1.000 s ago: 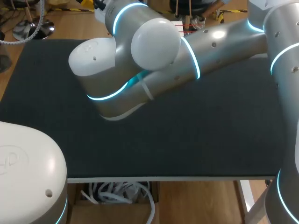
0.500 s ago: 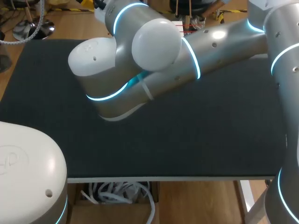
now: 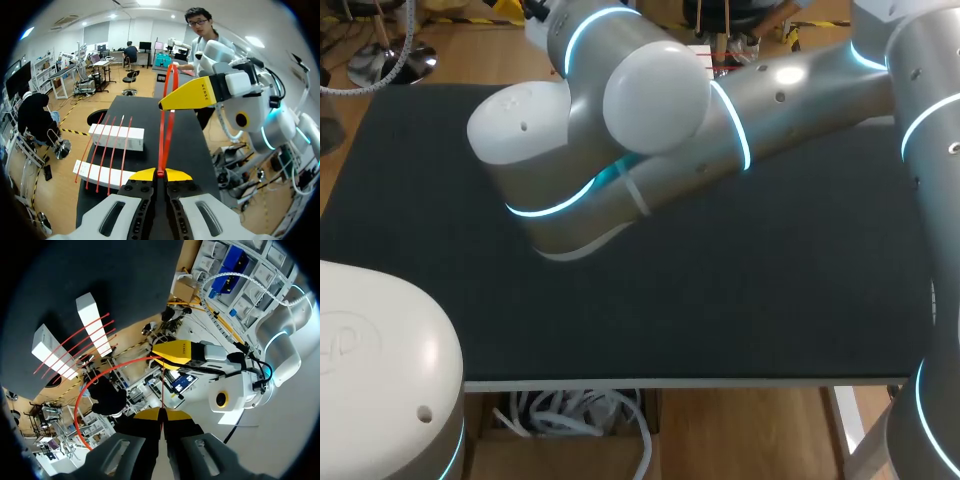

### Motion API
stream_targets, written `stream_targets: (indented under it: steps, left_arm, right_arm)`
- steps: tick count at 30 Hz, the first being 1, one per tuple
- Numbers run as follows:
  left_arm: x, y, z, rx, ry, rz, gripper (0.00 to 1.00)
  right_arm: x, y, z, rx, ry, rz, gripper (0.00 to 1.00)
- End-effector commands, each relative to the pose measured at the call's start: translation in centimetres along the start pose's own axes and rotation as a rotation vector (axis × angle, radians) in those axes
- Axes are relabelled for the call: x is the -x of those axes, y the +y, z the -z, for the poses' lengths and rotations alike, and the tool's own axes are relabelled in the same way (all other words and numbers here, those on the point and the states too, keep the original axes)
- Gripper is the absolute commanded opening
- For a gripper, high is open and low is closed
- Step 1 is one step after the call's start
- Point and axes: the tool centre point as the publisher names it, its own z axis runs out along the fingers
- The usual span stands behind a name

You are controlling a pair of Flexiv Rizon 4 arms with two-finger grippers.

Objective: Grab the tape and strap the tape.

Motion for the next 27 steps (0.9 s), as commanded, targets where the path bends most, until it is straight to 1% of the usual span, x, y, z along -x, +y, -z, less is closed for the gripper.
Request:
stream_targets:
  steps: [1,15,27]
  left_arm:
    - [-0.03,0.0,0.07,0.002,0.001,0.0,0.0]
    - [-0.03,0.0,0.07,0.002,0.001,0.0,0.0]
    - [-0.03,0.0,0.07,0.002,0.001,0.0,0.0]
  right_arm:
    - [0.07,0.18,-0.24,0.0,0.001,0.004,0.0]
    - [0.04,0.32,-0.54,0.002,0.014,0.012,0.0]
    - [-0.08,0.93,-0.75,0.007,0.013,0.012,0.0]
